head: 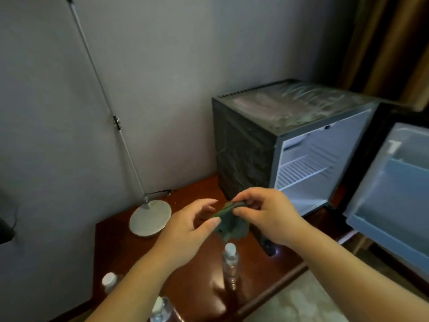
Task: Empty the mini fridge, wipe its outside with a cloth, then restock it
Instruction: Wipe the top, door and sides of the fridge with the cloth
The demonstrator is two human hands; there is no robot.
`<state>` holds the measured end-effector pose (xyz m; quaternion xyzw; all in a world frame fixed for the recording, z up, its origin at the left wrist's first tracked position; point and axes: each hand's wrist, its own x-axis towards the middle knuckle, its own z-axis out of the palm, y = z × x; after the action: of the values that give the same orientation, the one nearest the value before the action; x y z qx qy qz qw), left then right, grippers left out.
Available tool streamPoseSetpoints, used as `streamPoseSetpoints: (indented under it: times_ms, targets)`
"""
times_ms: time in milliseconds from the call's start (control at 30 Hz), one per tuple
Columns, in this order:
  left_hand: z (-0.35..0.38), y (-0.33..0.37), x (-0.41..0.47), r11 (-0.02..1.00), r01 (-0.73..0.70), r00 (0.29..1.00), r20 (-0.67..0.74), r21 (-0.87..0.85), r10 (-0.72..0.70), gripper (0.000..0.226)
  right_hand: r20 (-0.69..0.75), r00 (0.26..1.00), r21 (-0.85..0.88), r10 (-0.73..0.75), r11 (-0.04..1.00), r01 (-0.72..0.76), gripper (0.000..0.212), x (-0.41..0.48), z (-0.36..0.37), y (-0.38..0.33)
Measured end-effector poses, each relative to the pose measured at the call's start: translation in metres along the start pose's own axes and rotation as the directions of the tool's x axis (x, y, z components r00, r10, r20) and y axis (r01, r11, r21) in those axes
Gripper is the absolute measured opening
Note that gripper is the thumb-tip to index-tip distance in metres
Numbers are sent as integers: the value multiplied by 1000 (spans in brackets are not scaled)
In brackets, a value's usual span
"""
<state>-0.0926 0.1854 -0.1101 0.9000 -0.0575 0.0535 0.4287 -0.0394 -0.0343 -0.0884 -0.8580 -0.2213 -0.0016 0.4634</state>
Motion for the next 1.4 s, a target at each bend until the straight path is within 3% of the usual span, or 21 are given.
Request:
streamPoseSetpoints:
  times_ms: [100,267,467,600,733,833,967,1233,1400]
  targets:
    - [34,59,29,991,-130,991,43,28,128,14,-121,992,80,33,997,-24,17,-14,-69,6]
    - [116,171,80,961,-256,963,57,-104,263,13,-331,941,87,75,995,-48,13,-61,-201,35]
    - [235,304,130,879,-428,878,134,-209,459,11,-551,827,37,112,993,-109,16,-135,-348,75]
    - [302,376,162,854,-450,825,245,-260,509,5,-670,733,-6,118,986,-164,23,-174,-423,98]
    - [351,427,201,827,-540,775,289,-158,561,30,-754,646,-42,119,973,-228,21,-199,-472,115]
    - [376,445,225,824,-567,755,409,15,512,50,-771,626,-87,114,956,-281,24,-210,-495,122]
    - [396,441,238,826,-546,743,536,138,402,60,-769,619,-93,160,930,-355,15,-216,-511,127]
    - [383,434,222,768,-607,708,578,203,407,55,-718,632,-30,292,894,-448,12,-220,-527,129]
    - [378,451,215,751,-573,749,583,328,316,57,-708,625,24,329,895,-445,9,-220,-532,134]
